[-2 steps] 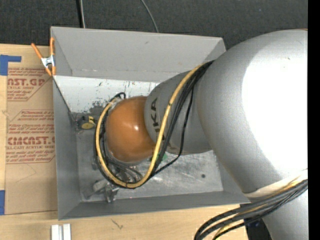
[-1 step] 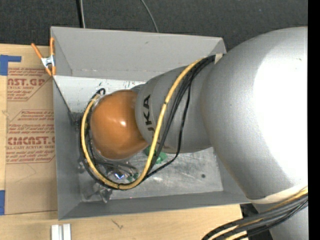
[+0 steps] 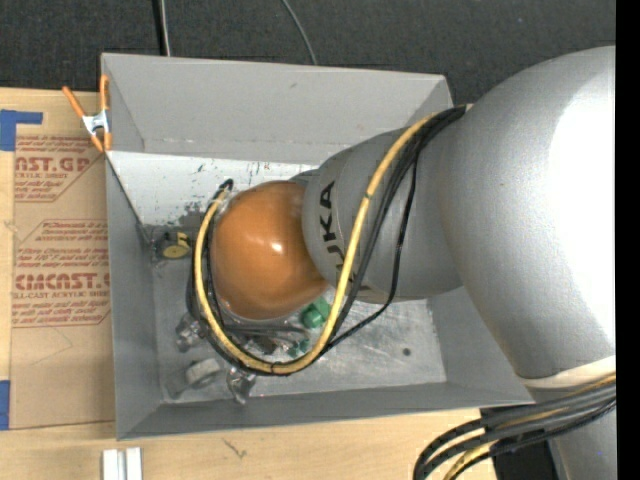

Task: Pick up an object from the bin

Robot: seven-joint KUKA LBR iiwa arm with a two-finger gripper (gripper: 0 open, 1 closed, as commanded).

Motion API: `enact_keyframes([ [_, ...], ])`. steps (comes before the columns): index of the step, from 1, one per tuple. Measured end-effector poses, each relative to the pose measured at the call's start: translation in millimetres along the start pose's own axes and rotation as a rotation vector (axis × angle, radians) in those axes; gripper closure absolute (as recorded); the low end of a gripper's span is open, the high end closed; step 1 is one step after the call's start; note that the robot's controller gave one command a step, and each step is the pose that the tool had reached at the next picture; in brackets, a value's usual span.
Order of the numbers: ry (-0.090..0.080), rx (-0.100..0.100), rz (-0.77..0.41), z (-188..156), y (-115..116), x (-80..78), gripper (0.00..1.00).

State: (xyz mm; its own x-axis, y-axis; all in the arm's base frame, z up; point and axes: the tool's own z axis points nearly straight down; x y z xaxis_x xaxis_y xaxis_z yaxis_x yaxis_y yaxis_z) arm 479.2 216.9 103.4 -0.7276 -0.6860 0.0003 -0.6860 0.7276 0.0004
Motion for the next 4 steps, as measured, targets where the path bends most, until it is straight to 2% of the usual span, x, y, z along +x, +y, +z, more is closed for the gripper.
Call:
enact_keyframes([
  [1, -0.008, 0.003, -0.164, 31, 16, -25.2, 0.00],
  [2, -0.004, 0.001, -0.162, 31, 16, -26.0, 0.00],
  [3, -0.006, 0.000, -0.162, 29, 17, -27.5, 1.00],
  [4, -0.009, 0.003, -0.162, -43, 16, -29.7, 1.00],
])
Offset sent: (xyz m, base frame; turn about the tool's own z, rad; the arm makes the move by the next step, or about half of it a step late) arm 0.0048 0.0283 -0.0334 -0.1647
